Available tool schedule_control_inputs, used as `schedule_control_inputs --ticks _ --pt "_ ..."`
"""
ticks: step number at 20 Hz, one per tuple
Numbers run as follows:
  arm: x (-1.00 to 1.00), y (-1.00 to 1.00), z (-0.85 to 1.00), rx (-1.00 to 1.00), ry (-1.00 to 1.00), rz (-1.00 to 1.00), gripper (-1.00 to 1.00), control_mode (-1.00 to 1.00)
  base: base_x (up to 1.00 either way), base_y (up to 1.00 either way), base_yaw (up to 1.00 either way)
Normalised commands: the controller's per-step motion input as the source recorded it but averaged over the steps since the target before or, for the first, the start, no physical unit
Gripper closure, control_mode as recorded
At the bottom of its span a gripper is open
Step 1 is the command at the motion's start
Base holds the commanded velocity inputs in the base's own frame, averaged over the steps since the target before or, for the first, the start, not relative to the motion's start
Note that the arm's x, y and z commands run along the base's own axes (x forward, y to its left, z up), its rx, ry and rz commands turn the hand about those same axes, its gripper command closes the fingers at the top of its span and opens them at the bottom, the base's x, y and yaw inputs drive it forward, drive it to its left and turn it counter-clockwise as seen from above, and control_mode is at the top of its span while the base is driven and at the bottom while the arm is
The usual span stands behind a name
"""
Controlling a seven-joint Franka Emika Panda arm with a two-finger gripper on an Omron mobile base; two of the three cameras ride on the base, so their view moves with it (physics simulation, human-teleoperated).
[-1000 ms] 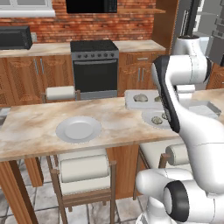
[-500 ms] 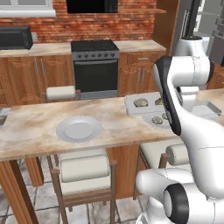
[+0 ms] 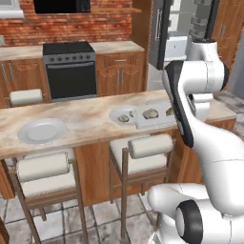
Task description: Place two dumplings into each of the tupperware containers and then place the containers in the fridge.
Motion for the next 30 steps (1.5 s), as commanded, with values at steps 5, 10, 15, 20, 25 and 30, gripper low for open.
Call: schedule_control_inputs --ticks 5,10,15,20,25,30 --pt "0.00 0.00 0.00 0.00 0.00 0.00 1.00 1.00 0.05 -1.00 -0.13" --pt "0.00 0.00 0.00 0.00 0.00 0.00 1.00 1.00 0.53 -1.00 -0.01" --pt "0.00 0.00 0.00 0.00 0.00 0.00 1.00 1.00 0.75 -1.00 0.00" --pt "0.00 0.00 0.00 0.00 0.00 0.00 1.00 1.00 0.86 -1.00 0.05" --pt "0.00 0.00 0.00 0.00 0.00 0.00 1.00 1.00 0.66 -1.00 0.16" --pt "0.00 0.00 0.00 0.00 0.00 0.00 1.00 1.00 0.57 -1.00 0.19"
